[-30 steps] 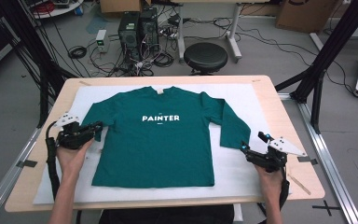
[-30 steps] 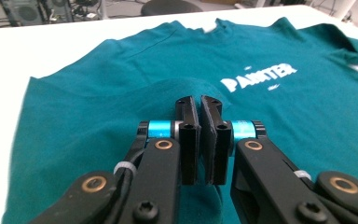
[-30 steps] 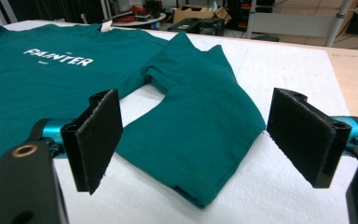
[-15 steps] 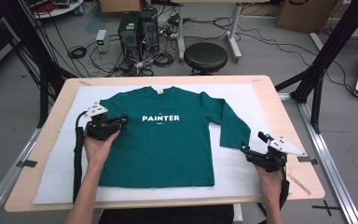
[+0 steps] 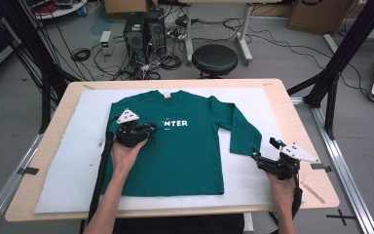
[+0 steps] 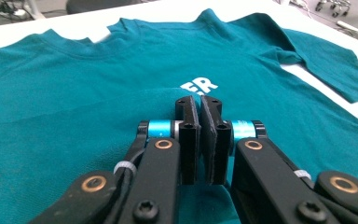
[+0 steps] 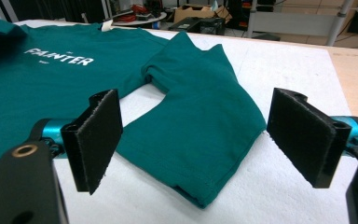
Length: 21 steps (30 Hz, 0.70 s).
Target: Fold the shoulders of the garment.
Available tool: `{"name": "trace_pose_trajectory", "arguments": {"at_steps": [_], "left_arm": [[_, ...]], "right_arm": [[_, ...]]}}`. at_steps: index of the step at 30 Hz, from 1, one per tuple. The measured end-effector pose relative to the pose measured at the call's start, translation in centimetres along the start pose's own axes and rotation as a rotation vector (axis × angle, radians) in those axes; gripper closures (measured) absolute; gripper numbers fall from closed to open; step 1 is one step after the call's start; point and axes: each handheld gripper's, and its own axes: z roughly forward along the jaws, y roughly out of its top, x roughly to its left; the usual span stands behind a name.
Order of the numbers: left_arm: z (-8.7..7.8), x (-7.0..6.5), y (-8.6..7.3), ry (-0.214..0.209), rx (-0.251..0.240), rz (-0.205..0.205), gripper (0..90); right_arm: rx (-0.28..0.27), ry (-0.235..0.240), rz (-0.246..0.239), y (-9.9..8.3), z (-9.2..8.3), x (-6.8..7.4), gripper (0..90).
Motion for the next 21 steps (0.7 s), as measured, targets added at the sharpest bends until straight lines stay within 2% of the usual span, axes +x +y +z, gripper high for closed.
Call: {"name": "trace_pose_trajectory", "arguments": {"at_steps": [7,15,21], "left_arm": [[1.6,-2.1,0.4,-0.042,0.008,0.034,85.6],[3.3,-4.1,0.5,-0.089,0.018,0.055,85.6],[4.0,-4.8,0.6,-0.108,0.020,0.058,85.6]], "right_arm": [[0.001,0.000,0.001,0.0,0.0,0.0,18.5],[0.002,0.000,0.003,0.0,0.0,0.0,18.5],[0.002,0.000,0.003,0.0,0.0,0.0,18.5]]}}
